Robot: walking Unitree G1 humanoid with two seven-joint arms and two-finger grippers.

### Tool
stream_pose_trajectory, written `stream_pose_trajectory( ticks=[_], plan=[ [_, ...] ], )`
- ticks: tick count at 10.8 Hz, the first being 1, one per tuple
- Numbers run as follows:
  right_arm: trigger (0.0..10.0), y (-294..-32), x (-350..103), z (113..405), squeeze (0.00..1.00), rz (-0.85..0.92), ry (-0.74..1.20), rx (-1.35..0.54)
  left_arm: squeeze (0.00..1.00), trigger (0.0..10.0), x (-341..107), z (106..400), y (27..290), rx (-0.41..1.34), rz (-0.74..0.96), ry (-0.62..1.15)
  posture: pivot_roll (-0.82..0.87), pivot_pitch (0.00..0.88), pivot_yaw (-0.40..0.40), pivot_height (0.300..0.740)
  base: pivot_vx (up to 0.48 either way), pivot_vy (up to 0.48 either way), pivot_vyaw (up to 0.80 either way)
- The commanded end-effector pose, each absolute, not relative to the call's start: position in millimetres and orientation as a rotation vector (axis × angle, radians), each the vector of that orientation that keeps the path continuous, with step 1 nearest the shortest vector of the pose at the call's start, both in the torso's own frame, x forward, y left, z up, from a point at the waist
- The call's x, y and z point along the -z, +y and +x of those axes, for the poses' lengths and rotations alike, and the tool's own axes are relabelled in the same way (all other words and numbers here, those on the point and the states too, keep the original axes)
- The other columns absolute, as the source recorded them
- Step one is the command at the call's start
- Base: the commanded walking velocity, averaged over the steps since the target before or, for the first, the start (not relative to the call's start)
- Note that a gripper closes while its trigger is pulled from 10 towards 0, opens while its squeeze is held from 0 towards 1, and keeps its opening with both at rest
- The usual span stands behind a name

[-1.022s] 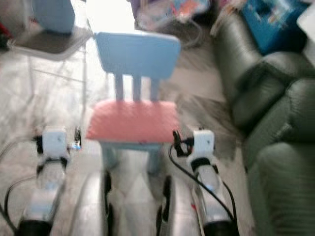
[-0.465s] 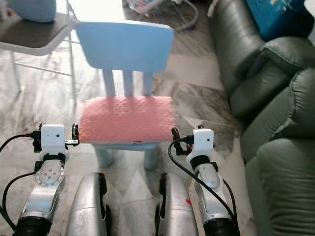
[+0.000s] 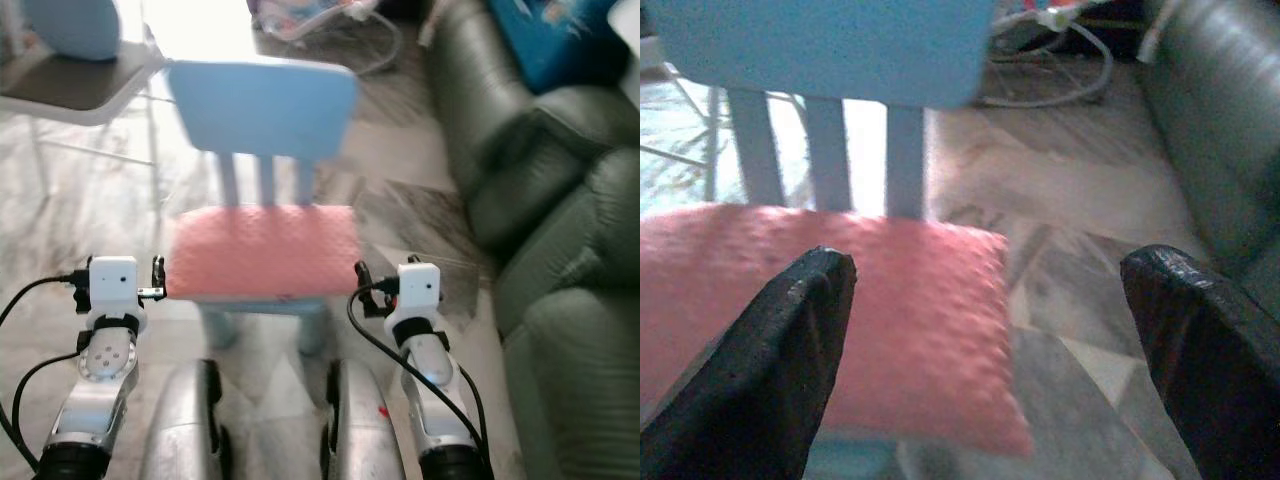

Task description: Move the pillow to the sofa

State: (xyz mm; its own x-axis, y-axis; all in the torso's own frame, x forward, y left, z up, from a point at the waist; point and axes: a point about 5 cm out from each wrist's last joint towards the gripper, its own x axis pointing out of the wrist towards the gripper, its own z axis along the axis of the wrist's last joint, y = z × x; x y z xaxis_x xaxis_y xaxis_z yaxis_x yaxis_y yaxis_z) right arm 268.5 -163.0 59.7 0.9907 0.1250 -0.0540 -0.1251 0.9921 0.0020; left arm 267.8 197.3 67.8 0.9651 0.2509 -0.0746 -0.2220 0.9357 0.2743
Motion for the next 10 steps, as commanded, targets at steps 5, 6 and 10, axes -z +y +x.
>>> stream_pose_trajectory(
  ticks=[5, 6, 10],
  plan=[
    [10.0, -163.3, -58.0, 269.1, 0.00, -0.003, 0.061, -0.122, 0.00, 10.0, -65.1, 266.6, 196.9, -0.230, 0.277, 0.115, 0.01, 0.148, -0.037, 0.593, 0.340, 0.184, 0.00],
    [10.0, -163.4, -57.8, 269.1, 0.00, -0.003, 0.061, -0.121, 0.00, 10.0, -65.2, 266.7, 196.3, -0.226, 0.282, 0.115, 0.01, 0.148, -0.038, 0.593, 0.000, 0.000, 0.00],
    [10.0, -163.4, -56.8, 268.9, 0.00, -0.006, 0.065, -0.125, 0.00, 10.0, -60.7, 264.1, 192.5, -0.212, 0.267, 0.135, 0.01, 0.157, -0.043, 0.593, 0.000, 0.000, 0.00]
  ],
)
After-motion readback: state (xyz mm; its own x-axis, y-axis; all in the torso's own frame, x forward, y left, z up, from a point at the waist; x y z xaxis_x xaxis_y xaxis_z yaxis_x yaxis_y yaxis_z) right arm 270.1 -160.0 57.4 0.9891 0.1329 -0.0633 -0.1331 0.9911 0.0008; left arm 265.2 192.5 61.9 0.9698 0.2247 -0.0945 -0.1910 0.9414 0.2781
